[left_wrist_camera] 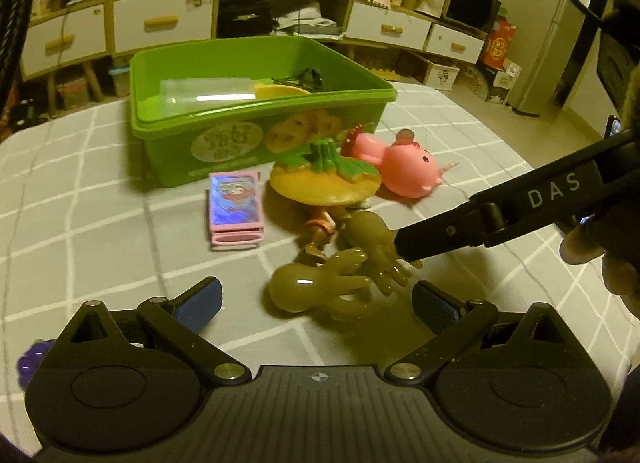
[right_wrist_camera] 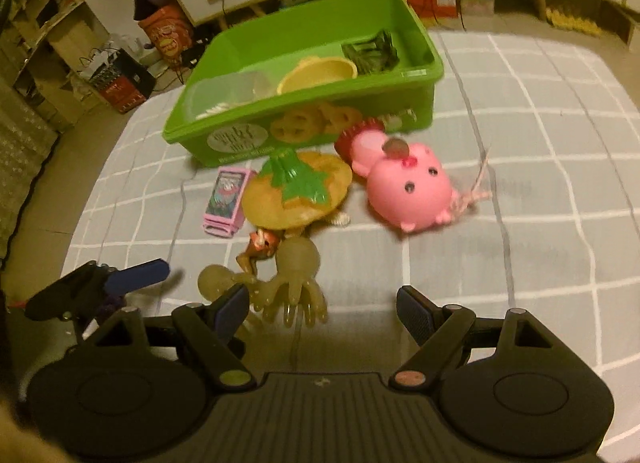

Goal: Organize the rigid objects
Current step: 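Grasp the olive octopus-shaped toy with the left tool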

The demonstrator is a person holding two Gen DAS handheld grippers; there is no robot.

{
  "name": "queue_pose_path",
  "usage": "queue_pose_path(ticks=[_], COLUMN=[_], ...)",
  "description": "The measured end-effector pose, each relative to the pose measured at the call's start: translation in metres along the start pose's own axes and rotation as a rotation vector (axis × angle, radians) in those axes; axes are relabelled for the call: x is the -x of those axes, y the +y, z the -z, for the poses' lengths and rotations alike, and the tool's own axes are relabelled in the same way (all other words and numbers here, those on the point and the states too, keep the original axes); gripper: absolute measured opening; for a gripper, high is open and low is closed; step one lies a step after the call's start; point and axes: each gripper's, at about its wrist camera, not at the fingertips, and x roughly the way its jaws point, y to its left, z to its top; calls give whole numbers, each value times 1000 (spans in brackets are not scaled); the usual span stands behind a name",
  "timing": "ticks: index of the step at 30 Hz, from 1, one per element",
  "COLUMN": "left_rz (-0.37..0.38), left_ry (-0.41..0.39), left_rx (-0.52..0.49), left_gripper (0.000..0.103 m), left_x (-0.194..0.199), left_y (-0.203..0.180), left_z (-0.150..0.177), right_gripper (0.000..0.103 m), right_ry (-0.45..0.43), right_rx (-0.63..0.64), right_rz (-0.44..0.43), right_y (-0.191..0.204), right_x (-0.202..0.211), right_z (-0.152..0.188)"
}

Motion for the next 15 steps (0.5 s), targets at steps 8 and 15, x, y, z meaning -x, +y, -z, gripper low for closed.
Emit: queue_pose_path(ticks=[8, 15], left_rz=[46, -73], left_ry=[27, 37], left_rx=[92, 93], left_gripper=[62, 62], left_x=[-11, -3], left_y=[12, 20], left_z=[2, 1], right_gripper=[56, 56], right_ry=[14, -12], right_rx=[-32, 6], right_rz=[-5, -24], right_y=[-4, 2], right_x=[-3, -8], right_z=[-1, 5])
